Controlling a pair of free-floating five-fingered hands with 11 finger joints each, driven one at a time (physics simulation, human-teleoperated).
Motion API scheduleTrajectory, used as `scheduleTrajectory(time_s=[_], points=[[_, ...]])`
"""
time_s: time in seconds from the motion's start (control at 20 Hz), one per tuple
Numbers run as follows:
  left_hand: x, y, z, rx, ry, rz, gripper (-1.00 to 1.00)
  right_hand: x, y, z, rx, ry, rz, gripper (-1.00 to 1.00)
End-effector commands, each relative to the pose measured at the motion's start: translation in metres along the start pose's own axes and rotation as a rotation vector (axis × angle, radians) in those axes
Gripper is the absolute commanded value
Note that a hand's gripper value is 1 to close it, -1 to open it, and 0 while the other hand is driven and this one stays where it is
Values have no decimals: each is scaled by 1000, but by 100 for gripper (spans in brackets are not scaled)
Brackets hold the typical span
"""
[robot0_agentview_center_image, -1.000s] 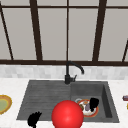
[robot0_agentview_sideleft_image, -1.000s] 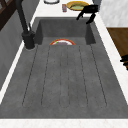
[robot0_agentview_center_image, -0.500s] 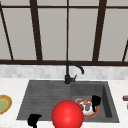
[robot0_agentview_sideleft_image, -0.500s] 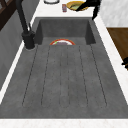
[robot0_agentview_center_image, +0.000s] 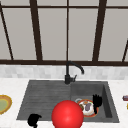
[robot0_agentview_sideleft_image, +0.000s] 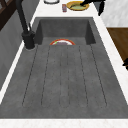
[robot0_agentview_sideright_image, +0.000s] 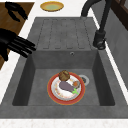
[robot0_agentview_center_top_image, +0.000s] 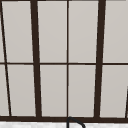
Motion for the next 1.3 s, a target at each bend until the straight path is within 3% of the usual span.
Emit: scheduleTrajectory(time_s=[0.0,0.1,0.3,0.4,0.7,0.9,1.0,1.25], points=[[0,0,0,0,0,0,0,-1,-18,13,-6,-55,6,-100],[0,0,0,1,0,-1,0,-1,-19,14,4,-72,4,-100],[0,0,0,1,1,-2,0,-1,-13,10,12,-29,12,-100],[0,0,0,2,1,-2,0,0,-6,0,60,-70,51,-100],[0,0,0,2,2,-3,0,-2,11,-6,25,-183,76,-100],[0,0,0,3,2,-4,0,-11,8,-9,17,-187,22,-100],[0,0,0,3,2,-4,0,-6,10,-7,25,-215,24,-100],[0,0,0,3,2,-4,0,-9,10,-7,25,-175,18,-100]])
